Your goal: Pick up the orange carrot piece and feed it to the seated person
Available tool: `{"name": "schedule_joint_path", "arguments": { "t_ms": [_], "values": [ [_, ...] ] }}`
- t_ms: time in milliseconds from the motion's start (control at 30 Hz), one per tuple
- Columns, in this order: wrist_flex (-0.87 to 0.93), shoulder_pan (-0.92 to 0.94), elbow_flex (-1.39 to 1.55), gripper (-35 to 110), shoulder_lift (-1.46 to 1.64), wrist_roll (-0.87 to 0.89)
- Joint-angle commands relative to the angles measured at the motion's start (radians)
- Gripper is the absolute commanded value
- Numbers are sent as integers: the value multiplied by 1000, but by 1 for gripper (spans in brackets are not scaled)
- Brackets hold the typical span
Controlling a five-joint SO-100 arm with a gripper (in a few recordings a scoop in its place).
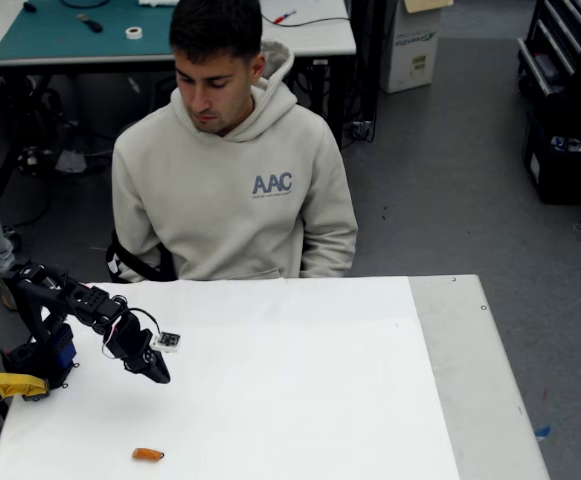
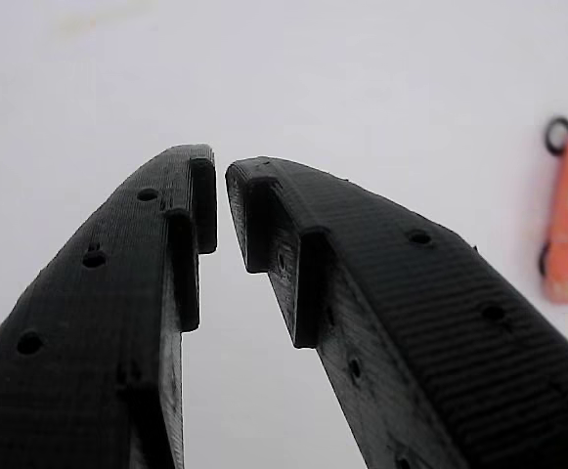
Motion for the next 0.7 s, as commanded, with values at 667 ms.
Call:
{"name": "schedule_joint_path", "arguments": {
  "t_ms": [667],
  "values": [
    [-11,245,-155,-2,-118,-298]
  ]
}}
